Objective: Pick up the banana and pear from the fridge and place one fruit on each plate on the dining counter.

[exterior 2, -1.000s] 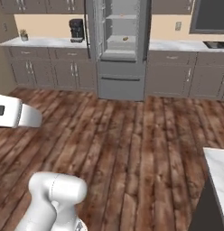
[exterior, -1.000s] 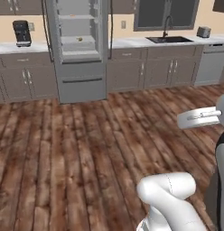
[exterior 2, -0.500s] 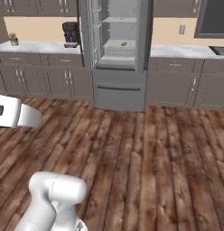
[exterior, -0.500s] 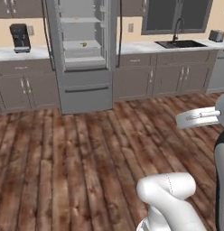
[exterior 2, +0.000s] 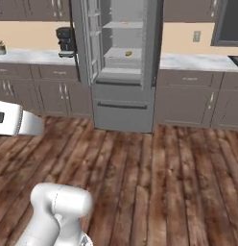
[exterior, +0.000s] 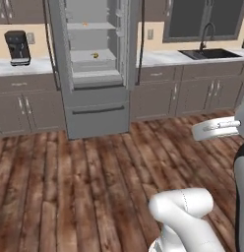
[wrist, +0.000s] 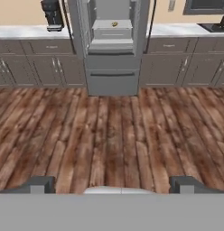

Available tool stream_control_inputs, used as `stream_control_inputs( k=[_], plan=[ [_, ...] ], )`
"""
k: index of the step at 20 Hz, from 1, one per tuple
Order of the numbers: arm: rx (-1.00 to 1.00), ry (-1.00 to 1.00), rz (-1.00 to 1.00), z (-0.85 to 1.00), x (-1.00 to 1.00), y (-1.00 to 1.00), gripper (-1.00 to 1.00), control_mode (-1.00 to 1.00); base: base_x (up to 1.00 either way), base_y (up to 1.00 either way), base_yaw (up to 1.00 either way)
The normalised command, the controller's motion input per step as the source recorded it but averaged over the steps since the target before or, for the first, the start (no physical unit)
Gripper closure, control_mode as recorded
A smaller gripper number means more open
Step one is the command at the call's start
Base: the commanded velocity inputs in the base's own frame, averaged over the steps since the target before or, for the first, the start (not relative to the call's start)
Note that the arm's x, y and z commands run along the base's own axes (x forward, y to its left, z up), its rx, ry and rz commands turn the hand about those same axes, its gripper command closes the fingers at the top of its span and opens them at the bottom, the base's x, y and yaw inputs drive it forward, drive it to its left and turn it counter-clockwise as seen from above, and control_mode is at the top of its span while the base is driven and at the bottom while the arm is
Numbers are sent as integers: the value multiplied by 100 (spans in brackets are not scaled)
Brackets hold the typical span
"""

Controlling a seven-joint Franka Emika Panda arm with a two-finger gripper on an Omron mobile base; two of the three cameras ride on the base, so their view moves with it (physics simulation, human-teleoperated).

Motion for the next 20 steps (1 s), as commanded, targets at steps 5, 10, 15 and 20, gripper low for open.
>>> stream_control_inputs(
  k=[5,10,15,20],
  plan=[
    [0,0,0,0,0,0,-100,100,100,10,0],
    [0,0,0,0,0,0,-100,100,100,12,0],
    [0,0,0,0,0,0,-100,100,100,18,0],
    [0,0,0,0,0,0,-100,100,100,31,-1]
  ],
)
